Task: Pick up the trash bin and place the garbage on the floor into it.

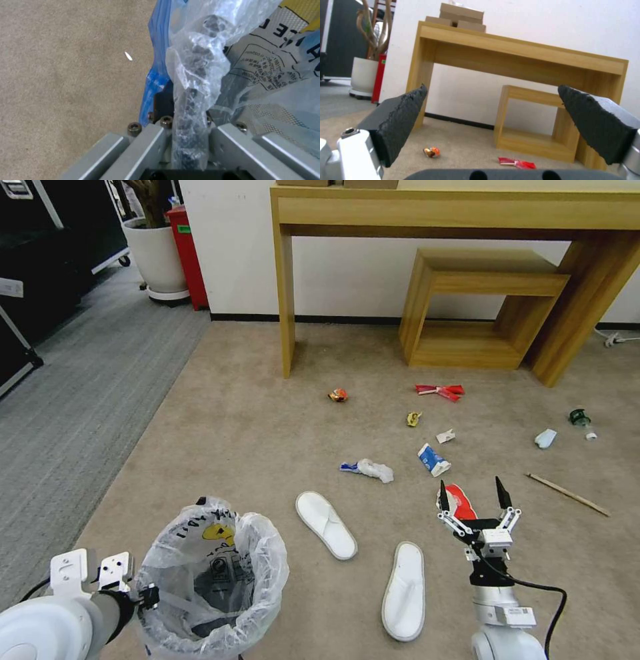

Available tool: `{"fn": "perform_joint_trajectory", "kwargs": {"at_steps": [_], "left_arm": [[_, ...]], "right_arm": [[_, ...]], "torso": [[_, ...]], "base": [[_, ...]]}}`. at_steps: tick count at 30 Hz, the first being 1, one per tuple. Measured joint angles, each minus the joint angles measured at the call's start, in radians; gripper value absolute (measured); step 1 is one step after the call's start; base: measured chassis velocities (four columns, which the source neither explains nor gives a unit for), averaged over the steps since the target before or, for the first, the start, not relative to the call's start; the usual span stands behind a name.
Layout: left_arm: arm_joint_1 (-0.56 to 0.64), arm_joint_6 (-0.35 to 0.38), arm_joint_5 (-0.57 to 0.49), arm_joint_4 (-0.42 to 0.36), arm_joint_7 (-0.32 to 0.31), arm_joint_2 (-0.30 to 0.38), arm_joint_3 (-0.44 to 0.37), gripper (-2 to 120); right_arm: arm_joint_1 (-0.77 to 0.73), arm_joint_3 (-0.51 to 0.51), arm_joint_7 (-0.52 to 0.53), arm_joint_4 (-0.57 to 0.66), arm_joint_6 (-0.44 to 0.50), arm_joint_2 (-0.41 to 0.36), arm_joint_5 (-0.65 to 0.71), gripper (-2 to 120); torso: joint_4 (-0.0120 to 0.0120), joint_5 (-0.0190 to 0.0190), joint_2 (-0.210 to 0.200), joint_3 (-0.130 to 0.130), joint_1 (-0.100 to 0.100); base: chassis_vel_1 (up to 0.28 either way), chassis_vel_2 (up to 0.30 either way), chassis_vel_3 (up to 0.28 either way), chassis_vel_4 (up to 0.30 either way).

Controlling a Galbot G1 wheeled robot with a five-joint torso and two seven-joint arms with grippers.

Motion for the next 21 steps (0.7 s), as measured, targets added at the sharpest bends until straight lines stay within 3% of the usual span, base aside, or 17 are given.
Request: {"fn": "perform_joint_trajectory", "kwargs": {"at_steps": [21], "left_arm": [[-0.022,0.003,0.023,0.005,0.005,-0.025,0.030,0]], "right_arm": [[0.014,0.004,-0.014,-0.017,-0.005,-0.013,0.035,100]], "torso": [[0.0000,0.0000,0.000,0.000,0.000]], "base": [[0.000,0.000,0.000,0.000]]}}
